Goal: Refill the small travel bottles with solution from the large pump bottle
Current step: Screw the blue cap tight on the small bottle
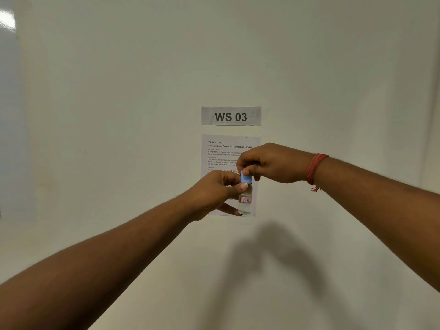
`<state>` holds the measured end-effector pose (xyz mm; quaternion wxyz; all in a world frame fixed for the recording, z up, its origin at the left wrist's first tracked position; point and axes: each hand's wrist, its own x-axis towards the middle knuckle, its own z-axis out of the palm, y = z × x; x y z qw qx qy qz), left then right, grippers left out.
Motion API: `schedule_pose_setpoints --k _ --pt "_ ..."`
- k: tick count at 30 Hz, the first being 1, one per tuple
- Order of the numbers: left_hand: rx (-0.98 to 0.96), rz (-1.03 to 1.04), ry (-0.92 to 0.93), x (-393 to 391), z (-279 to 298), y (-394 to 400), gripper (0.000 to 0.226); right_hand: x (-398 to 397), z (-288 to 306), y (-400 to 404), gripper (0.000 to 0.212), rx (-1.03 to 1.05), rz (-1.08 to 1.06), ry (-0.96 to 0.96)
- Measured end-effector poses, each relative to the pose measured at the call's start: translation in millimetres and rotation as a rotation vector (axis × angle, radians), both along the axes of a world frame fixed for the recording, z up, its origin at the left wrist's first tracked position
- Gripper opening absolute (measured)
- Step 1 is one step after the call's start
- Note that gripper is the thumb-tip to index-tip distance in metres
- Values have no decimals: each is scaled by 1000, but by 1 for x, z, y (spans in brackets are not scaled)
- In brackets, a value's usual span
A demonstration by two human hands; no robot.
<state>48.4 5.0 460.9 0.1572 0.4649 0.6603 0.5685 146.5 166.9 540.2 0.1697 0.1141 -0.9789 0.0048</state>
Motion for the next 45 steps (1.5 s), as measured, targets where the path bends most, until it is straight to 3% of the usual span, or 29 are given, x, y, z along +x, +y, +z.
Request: schedule_pose_setpoints --k 26,39,45 --pt "28 60 48 2 -13 10 23 7 -19 -4 15 93 -41 87" --pt "18 56 49 -9 -52 5 15 0 -76 2 13 -170 -16 159" --pt "-115 78 39 -5 -129 -4 18 2 -168 -1 10 -388 1 91"
